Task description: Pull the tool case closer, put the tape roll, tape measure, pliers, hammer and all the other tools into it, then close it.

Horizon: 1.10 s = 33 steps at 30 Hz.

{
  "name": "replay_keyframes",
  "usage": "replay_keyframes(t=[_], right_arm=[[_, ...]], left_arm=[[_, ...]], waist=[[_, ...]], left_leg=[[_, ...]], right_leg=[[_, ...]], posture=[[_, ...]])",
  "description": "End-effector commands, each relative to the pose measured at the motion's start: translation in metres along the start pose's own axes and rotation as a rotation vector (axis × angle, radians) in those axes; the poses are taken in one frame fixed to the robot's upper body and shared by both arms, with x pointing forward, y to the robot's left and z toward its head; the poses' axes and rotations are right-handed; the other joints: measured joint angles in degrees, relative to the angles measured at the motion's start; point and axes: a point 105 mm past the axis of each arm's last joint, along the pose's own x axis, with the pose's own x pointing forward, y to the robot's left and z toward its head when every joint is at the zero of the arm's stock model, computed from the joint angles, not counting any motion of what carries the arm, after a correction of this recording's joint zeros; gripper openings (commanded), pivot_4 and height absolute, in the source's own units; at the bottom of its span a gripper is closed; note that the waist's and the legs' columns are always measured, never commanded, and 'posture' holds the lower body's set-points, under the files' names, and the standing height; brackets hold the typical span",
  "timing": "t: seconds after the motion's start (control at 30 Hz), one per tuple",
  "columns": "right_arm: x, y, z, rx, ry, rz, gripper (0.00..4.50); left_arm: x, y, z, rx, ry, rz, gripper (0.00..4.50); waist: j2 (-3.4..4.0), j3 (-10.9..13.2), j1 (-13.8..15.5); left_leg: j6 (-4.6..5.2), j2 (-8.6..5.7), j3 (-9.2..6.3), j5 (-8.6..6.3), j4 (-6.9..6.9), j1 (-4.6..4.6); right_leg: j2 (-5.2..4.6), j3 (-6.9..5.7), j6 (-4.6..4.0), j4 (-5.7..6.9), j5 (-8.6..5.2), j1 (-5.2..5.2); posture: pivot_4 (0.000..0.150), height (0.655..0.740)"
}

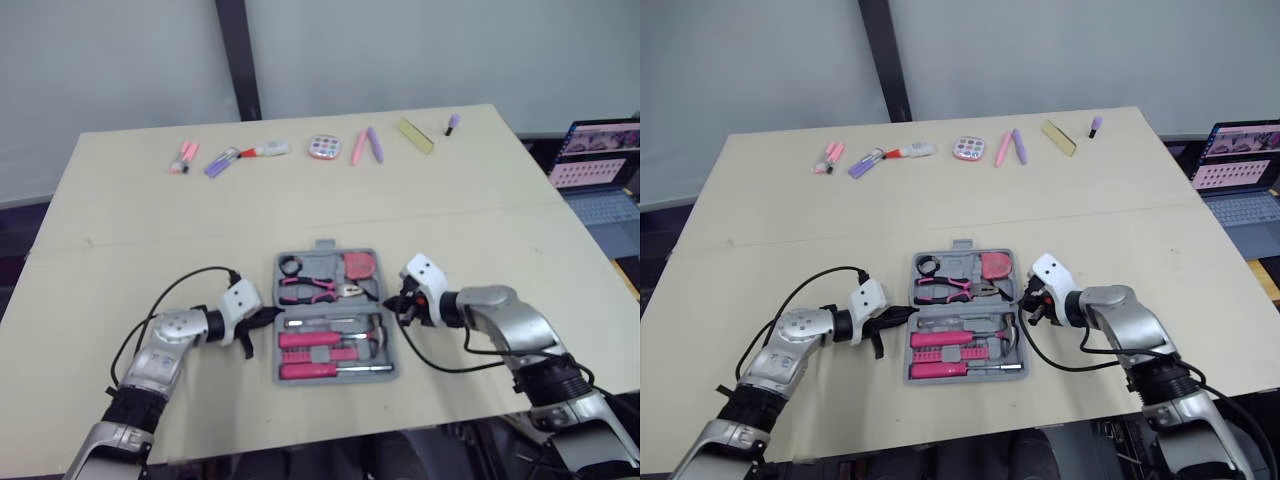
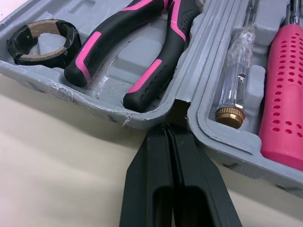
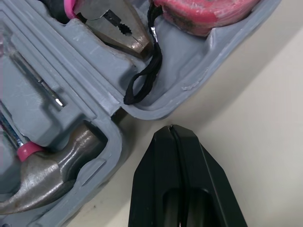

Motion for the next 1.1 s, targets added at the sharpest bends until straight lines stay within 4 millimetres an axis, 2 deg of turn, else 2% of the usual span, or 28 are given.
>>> replay_keyframes(t=[0.03, 0.4, 0.6, 0.7, 1.1], right_arm=[[-0.003, 0.008, 0.011, -0.043, -0.024, 0.039, 0.00], [-0.007, 0.029, 0.010, -0.064, -0.015, 0.112, 0.00], [-0.009, 0.040, 0.008, -0.080, 0.001, 0.152, 0.00], [-0.013, 0.051, 0.005, -0.085, 0.012, 0.191, 0.00], [-0.026, 0.070, -0.008, -0.074, 0.051, 0.239, 0.00]], left_arm=[[0.003, -0.013, -0.002, -0.005, 0.007, -0.035, 0.10], [0.002, -0.028, -0.001, -0.015, 0.009, -0.070, 0.10], [-0.003, -0.043, -0.001, -0.018, 0.011, -0.095, 0.10], [-0.007, -0.052, -0.001, -0.019, 0.015, -0.112, 0.10], [-0.018, -0.071, 0.002, -0.045, 0.028, -0.151, 0.10]], waist=[[0.00, 0.00, -0.03], [0.00, 0.00, -0.07], [0.00, 0.00, -0.10], [0.01, 0.00, -0.03], [0.01, 0.01, 0.01]], left_leg=[[0.00, 0.00, 0.00, 0.00, 0.00, 0.00], [0.00, 0.01, 0.00, 0.00, -0.06, 0.00], [0.00, 0.03, 0.01, 0.00, -0.08, 0.01], [0.00, 0.03, 0.01, -0.01, -0.11, 0.01], [-0.01, 0.04, 0.01, -0.01, -0.18, 0.01]], right_leg=[[0.00, 0.00, 0.00, 0.00, 0.00, 0.00], [0.00, -0.02, 0.00, -0.04, 0.00, -0.02], [0.00, -0.04, 0.00, -0.04, 0.00, -0.02], [0.00, -0.04, 0.00, -0.07, 0.00, -0.03], [0.00, -0.04, -0.02, -0.10, 0.01, -0.04]], posture=[[0.150, 0.7400], [0.150, 0.7400], [0.150, 0.7400], [0.150, 0.7400], [0.150, 0.7400]])
